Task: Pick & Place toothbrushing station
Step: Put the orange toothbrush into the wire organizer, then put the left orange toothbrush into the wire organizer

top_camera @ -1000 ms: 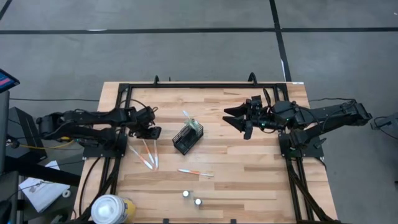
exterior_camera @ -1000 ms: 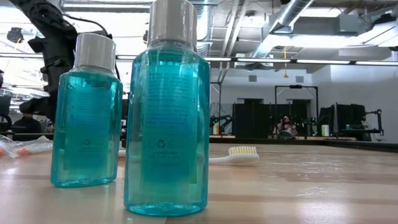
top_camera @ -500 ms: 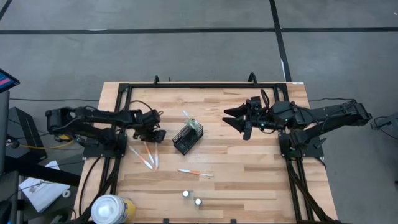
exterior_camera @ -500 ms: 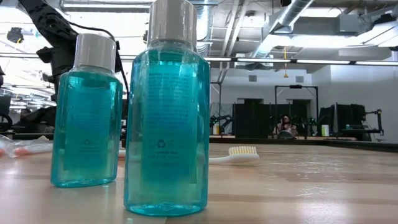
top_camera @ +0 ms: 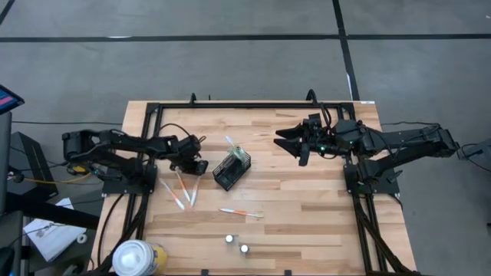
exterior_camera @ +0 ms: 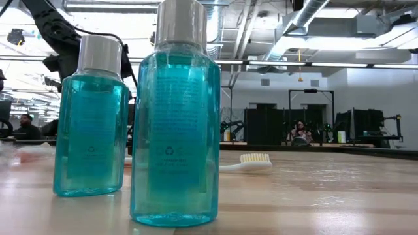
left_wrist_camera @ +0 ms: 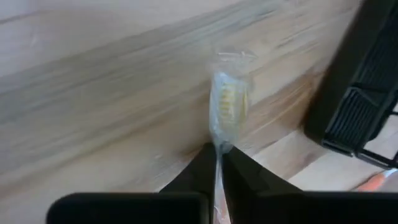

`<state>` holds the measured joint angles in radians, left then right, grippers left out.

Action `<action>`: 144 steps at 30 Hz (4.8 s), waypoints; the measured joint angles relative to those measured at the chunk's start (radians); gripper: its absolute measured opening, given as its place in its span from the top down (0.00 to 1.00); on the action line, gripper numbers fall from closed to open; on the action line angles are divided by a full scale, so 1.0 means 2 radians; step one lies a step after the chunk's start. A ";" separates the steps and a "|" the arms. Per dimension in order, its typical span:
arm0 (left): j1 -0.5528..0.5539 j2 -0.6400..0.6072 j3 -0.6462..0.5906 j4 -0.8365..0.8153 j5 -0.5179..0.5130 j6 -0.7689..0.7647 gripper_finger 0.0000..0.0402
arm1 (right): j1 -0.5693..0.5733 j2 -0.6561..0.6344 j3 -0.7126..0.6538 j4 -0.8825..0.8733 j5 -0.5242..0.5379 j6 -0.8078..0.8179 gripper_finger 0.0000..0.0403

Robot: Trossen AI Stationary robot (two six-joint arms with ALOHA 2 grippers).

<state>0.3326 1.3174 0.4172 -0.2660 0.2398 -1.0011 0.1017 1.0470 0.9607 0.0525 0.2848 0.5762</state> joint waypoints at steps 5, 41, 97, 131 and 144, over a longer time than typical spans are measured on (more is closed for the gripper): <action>0.021 -0.067 0.001 0.083 -0.055 0.000 1.00 | 0.000 0.000 0.000 0.000 0.000 0.000 0.49; -0.096 -0.311 0.003 0.292 -0.063 0.188 1.00 | -0.016 0.000 0.000 0.000 -0.009 0.028 0.67; -0.106 -0.232 -0.168 0.421 -0.053 0.210 0.61 | -0.015 0.028 0.000 0.000 -0.016 0.101 0.67; 0.019 -0.303 -0.138 0.313 -0.071 0.223 0.45 | -0.016 0.028 0.000 -0.011 -0.046 0.101 0.63; 0.175 -0.437 -0.009 0.014 0.051 0.263 0.45 | -0.031 0.028 0.000 -0.012 -0.087 0.062 0.63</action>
<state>0.6828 0.4434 0.3993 -0.2379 0.3420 -0.4752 0.0403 1.1027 0.9611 0.0280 0.1105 0.6995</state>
